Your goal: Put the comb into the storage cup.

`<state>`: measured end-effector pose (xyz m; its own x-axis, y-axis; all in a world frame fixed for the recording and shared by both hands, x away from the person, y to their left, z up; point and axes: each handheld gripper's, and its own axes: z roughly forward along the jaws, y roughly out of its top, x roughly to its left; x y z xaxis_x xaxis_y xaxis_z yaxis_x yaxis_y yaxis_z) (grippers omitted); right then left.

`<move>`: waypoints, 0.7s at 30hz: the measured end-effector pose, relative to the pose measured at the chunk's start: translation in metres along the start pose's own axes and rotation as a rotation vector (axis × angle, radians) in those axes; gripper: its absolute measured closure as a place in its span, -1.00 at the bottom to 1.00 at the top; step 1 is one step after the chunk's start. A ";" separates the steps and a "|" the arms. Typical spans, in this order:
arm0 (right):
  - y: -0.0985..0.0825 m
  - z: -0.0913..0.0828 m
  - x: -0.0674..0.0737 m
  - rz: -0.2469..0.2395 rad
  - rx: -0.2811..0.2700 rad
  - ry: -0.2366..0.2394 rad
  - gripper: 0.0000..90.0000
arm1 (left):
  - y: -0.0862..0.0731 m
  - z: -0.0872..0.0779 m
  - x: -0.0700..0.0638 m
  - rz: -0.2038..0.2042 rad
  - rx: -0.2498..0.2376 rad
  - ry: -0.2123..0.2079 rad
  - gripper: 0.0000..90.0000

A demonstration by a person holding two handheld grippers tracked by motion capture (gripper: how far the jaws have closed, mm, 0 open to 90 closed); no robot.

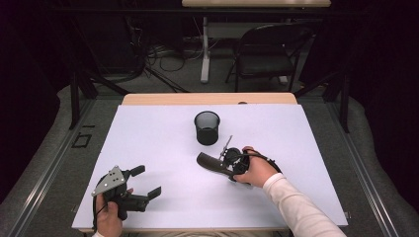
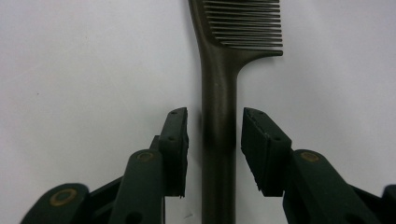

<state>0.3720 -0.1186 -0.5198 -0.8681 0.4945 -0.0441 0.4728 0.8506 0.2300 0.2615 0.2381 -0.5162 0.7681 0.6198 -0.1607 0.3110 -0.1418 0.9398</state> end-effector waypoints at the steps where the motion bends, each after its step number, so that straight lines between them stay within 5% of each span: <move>1: 0.000 0.000 0.000 0.000 0.002 0.001 0.42 | 0.000 0.000 0.000 -0.001 0.000 0.000 -0.96; 21: 0.000 0.005 -0.001 -0.004 0.037 -0.011 0.53 | 0.000 0.000 0.000 -0.001 0.006 0.001 -0.96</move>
<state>0.3736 -0.1176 -0.5249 -0.8682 0.4931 -0.0551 0.4752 0.8583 0.1937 0.2614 0.2380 -0.5162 0.7675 0.6204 -0.1614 0.3151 -0.1457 0.9378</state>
